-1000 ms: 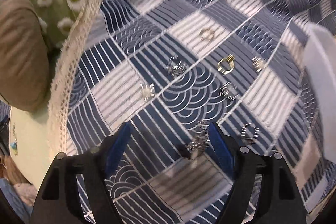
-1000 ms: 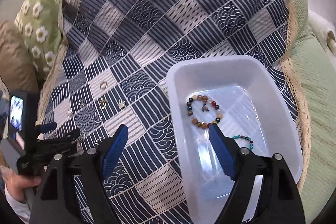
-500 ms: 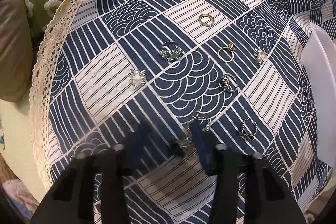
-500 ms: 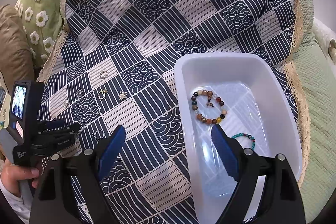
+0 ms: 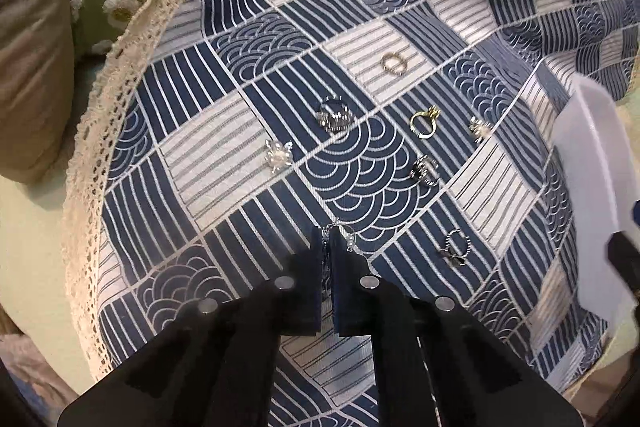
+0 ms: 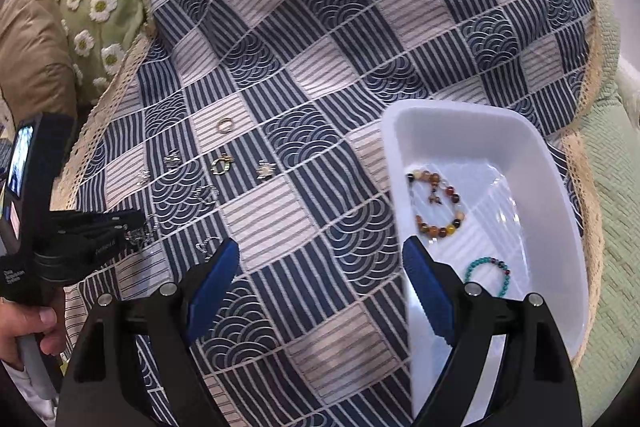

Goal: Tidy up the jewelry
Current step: 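Grasp the silver chain pendant with the left gripper, then grasp the silver beaded ring with the right gripper while the left holds the pendant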

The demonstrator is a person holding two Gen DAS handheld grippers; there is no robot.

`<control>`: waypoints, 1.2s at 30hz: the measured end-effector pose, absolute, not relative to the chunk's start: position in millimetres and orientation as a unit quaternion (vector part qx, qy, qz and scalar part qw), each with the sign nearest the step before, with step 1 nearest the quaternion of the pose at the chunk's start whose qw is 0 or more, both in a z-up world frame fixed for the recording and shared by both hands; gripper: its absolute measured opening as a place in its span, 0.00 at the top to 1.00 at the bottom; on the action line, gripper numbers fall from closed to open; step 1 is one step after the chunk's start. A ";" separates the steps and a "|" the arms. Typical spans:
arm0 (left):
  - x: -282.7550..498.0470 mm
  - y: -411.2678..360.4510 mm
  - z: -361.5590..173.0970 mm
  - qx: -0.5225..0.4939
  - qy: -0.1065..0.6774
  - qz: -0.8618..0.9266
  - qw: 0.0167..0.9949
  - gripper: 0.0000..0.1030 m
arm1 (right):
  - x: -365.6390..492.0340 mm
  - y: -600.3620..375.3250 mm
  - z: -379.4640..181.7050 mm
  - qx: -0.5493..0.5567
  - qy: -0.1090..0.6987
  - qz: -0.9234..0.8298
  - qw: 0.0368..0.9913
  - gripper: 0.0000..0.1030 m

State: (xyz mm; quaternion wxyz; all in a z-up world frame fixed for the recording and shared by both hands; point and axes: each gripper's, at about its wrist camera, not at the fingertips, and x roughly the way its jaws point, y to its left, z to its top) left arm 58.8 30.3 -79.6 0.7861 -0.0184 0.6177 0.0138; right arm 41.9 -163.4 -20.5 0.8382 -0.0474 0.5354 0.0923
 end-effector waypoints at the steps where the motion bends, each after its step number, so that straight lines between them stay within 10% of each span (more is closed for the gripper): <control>1: 63.1 34.2 -73.8 -0.019 0.613 0.013 0.789 0.97 | 41.7 -160.6 -20.9 -0.047 0.536 0.094 0.838 0.20; 27: 50.2 71.4 -20.9 -0.079 0.557 0.014 0.827 0.97 | 54.0 -68.2 -96.6 -0.076 0.581 0.126 0.800 0.20; 36: 50.8 73.1 -20.2 -0.082 0.557 0.011 0.827 0.96 | 50.4 -62.5 -110.5 -0.081 0.600 0.147 0.782 0.70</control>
